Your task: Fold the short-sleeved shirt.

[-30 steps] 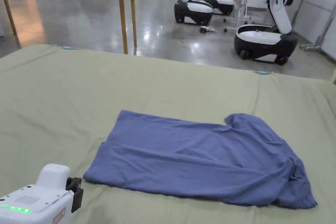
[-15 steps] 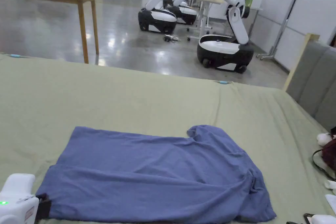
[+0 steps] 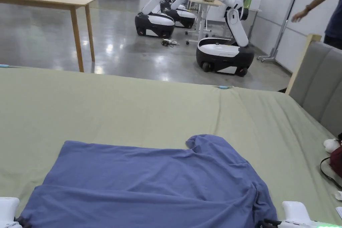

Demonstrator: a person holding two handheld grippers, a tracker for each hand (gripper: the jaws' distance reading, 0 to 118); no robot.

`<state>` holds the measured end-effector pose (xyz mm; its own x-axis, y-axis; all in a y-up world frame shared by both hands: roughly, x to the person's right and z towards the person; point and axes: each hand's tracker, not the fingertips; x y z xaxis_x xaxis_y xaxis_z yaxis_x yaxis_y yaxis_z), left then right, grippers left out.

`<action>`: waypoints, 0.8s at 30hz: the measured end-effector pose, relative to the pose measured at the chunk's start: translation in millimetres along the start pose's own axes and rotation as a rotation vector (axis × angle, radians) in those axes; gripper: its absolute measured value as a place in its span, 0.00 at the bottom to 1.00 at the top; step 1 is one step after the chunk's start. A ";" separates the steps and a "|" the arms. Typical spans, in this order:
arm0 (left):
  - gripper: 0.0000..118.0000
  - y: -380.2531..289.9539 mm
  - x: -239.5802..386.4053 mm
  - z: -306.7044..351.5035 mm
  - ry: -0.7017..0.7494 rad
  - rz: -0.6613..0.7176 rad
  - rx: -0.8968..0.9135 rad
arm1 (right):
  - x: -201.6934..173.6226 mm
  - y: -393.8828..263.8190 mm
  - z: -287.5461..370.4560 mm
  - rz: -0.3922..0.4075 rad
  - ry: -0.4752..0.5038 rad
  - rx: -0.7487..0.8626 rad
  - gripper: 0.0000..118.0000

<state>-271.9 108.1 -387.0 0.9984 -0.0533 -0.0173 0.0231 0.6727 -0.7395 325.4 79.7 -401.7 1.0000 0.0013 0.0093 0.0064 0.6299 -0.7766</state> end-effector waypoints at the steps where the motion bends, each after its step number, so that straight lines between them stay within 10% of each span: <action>1: 0.02 -1.7 -1.8 -3.6 -0.003 -0.001 -0.004 | -1.0 1.1 3.0 0.004 0.001 0.004 0.19; 3: 0.01 -1.6 -2.0 -3.3 -0.003 -0.003 -0.007 | -1.8 2.0 12.3 -0.004 0.012 0.020 0.07; 24: 0.00 -55.0 -47.6 148.6 -0.085 0.027 0.055 | 4.3 -77.2 169.6 -0.032 0.104 0.062 0.07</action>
<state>-313.0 183.2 -245.5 0.9994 0.0263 0.0224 -0.0030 0.7129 -0.7013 328.0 162.9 -234.9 0.9946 -0.0976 -0.0346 0.0406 0.6751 -0.7366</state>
